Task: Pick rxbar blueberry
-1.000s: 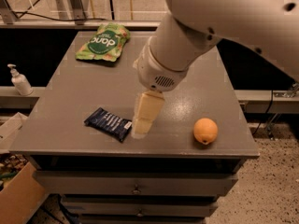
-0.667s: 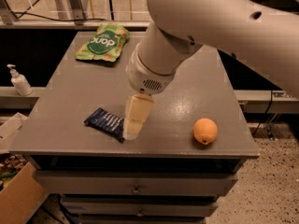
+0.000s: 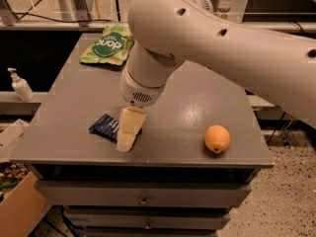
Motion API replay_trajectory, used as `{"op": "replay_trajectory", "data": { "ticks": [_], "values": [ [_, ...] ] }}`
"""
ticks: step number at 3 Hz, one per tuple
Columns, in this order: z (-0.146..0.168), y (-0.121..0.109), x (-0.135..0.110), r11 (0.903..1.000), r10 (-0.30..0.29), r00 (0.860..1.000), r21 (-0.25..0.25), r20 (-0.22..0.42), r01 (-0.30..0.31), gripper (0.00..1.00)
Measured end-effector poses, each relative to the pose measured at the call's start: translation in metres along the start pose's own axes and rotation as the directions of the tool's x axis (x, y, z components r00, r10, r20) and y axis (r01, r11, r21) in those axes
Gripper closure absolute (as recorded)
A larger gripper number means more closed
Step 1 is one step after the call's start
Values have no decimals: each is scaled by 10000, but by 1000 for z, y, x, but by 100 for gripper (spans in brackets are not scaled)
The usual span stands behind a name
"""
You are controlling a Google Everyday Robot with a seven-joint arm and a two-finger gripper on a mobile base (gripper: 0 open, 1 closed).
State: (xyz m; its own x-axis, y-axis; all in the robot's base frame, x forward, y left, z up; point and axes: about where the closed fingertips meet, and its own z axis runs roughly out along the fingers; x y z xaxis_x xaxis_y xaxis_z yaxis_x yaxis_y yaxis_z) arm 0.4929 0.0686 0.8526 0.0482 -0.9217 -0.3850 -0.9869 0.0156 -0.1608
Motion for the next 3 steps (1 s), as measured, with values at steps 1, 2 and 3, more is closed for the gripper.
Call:
{"op": "replay_trajectory", "data": {
  "ticks": [1, 2, 3],
  "values": [
    [18, -8, -3, 9997, 236, 9995, -45, -188, -236, 0],
    [31, -13, -5, 9990, 428, 9987, -105, -292, -431, 0],
    [41, -12, -3, 9979, 617, 9973, -183, -394, -624, 8]
  ]
}}
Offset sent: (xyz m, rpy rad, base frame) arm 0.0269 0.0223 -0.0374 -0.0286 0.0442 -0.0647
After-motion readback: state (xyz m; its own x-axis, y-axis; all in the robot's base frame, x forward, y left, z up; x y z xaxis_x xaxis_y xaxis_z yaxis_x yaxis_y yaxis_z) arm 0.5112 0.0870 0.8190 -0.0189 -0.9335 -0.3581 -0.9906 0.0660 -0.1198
